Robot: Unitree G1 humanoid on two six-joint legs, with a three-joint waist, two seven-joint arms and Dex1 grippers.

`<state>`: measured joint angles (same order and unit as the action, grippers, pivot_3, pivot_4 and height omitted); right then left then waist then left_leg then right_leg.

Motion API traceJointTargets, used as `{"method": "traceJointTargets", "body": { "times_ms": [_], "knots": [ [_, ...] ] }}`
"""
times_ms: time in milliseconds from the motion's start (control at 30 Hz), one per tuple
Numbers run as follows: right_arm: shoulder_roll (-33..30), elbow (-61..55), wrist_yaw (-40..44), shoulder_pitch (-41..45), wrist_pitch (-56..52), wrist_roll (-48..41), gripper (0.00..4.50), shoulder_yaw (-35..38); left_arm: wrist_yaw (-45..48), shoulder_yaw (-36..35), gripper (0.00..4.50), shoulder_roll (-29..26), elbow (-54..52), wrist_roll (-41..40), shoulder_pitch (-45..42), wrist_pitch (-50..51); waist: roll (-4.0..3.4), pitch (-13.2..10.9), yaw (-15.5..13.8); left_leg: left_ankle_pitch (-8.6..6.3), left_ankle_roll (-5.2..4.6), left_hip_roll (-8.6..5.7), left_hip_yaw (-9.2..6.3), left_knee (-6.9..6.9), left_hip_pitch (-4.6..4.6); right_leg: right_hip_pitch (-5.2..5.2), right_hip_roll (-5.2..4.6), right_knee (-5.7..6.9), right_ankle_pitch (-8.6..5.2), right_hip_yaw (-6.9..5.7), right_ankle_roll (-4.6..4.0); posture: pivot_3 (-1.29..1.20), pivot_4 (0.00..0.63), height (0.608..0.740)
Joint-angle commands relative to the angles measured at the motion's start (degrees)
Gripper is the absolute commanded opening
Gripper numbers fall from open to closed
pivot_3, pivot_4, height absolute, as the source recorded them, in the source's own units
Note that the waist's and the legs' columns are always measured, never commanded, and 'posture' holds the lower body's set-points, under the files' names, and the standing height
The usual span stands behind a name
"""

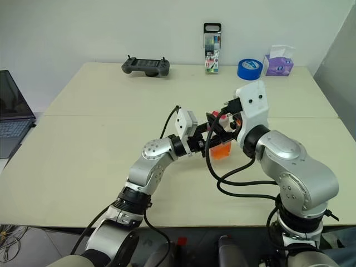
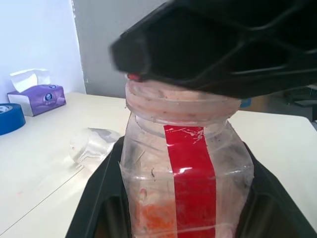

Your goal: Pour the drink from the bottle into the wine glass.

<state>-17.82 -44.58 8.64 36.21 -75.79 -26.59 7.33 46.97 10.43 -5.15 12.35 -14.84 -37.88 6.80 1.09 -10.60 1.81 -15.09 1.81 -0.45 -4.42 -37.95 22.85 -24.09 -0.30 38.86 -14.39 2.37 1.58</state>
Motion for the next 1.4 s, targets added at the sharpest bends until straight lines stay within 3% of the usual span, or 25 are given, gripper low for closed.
{"method": "traceJointTargets", "body": {
  "times_ms": [33,633,1067,1167,1333,1400],
  "knots": [
    [-1.43,-2.39,-0.4,-0.63,-0.54,0.23,4.42,3.5,0.43,-1.32,1.84,-0.37,-1.23,-0.59,-1.42,-2.26,0.0,0.0,0.0,0.0,0.0,0.0,0.0,0.0,0.0,0.0,0.0,0.0,0.0,-0.01,0.0,0.0,0.15,0.74],
    [-1.95,-6.65,4.74,0.63,-3.95,-9.39,4.42,5.07,0.42,-1.04,1.84,-1.02,-0.94,-0.62,-1.39,-2.2,0.0,0.0,-0.02,0.0,0.0,0.01,0.0,0.0,0.01,0.01,0.02,0.0,0.0,-0.02,0.0,0.0,0.15,0.74],
    [1.59,1.68,-0.26,3.29,-4.34,-6.87,4.42,4.27,0.29,-0.7,1.84,-0.95,-1.25,-0.2,-0.94,-2.61,0.0,0.0,-0.02,0.0,0.0,0.02,0.02,0.01,0.0,0.0,0.02,0.0,0.0,-0.01,0.0,0.0,0.15,0.74],
    [1.78,2.13,-0.19,3.43,-3.74,-6.63,3.8,3.74,0.21,-0.72,1.84,-1.17,-1.63,-0.17,-0.66,-2.51,0.0,0.0,-0.01,0.0,0.0,0.01,0.01,0.01,0.0,0.0,0.02,0.0,0.0,0.0,0.0,0.0,0.15,0.74],
    [1.82,1.95,0.26,4.02,-3.07,-7.04,2.1,3.71,-0.04,-0.79,1.84,-1.37,-2.13,-0.17,-0.38,-2.28,0.0,0.0,-0.01,0.0,0.0,0.01,0.01,0.0,0.0,0.0,0.02,0.0,0.0,0.0,0.0,0.0,0.15,0.74],
    [1.46,1.47,0.75,4.13,-2.99,-7.56,1.84,3.72,-0.07,-0.77,1.84,-1.42,-2.29,-0.15,-0.21,-2.23,0.0,0.0,-0.01,0.0,0.0,0.01,0.0,0.0,0.0,0.0,0.02,0.0,0.0,-0.01,0.0,0.0,0.15,0.74]
  ]
}}
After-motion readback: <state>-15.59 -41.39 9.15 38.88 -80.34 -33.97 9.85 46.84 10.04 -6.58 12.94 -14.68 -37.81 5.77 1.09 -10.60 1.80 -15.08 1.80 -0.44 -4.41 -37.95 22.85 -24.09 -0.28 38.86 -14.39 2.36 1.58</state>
